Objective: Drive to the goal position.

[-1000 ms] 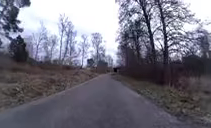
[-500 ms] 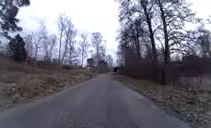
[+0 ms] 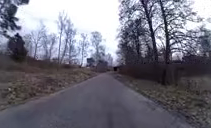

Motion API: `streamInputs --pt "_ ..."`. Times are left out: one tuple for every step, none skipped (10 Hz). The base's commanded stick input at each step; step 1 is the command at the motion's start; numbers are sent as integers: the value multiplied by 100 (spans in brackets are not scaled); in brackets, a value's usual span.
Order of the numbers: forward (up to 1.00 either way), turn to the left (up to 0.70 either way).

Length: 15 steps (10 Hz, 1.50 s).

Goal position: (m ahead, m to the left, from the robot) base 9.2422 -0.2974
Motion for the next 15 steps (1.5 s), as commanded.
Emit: streamInputs --pt "50 0" --pt "50 0" --pt "50 0" --pt "50 0" --pt "50 0" --pt "50 0" --pt "50 0" --pt "50 0" --pt "50 0" --pt "50 0" --pt "50 0" --pt "50 0" --pt "50 0" --pt "50 0" --pt "50 0"
